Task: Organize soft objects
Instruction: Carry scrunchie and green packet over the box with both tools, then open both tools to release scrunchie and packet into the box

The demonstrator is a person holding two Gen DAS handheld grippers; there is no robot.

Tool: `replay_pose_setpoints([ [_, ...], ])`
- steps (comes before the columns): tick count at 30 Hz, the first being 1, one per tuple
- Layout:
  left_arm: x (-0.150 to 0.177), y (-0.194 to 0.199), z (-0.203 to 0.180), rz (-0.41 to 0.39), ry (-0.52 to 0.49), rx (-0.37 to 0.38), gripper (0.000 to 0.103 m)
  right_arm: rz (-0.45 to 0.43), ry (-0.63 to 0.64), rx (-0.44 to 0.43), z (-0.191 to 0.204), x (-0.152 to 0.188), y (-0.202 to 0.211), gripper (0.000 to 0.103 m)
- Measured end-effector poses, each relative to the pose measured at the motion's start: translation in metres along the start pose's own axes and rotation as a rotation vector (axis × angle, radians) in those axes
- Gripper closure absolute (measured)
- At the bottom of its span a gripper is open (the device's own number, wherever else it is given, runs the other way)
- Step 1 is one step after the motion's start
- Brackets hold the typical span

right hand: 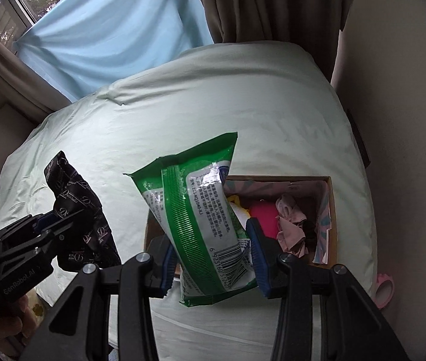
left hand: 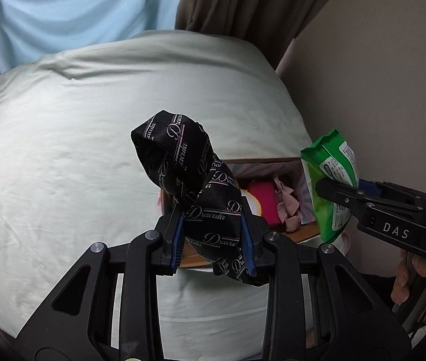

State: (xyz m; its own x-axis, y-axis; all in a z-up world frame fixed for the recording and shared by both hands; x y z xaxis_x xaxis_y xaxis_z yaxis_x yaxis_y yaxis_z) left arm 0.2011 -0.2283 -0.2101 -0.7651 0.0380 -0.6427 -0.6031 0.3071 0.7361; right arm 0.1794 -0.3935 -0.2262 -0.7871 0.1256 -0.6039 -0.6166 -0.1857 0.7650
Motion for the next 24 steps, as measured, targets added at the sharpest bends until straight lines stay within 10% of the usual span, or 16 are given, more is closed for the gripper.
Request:
replay_pose_setpoints([
  [22, 0.043, -0.148, -0.037, 0.275, -0.085, -0.022, 0.074, 0.232, -0.107, 0.034, -0.095, 0.014, -0.110, 0.062],
  [24, 0.043, -0.149, -0.038, 0.272, -0.105, -0.041, 0.048, 0.251, -0.135, 0.023, -0.100, 0.015, -0.114, 0.061],
])
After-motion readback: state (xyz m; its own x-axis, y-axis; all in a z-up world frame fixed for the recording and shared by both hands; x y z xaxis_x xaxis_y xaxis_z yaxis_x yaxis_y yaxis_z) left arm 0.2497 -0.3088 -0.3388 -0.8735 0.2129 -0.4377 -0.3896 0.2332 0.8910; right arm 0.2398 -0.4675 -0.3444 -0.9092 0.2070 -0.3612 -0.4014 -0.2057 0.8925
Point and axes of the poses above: each gripper's, at about its wrist camera, not at the fingertips, and y roughly against the way its jaws point, z to its left, x to its underside, the point moved 1 cm from there along -y, roughly the way its jaws point, and after that the axes turned 14 degrees about -z, right-handed, at the moved point
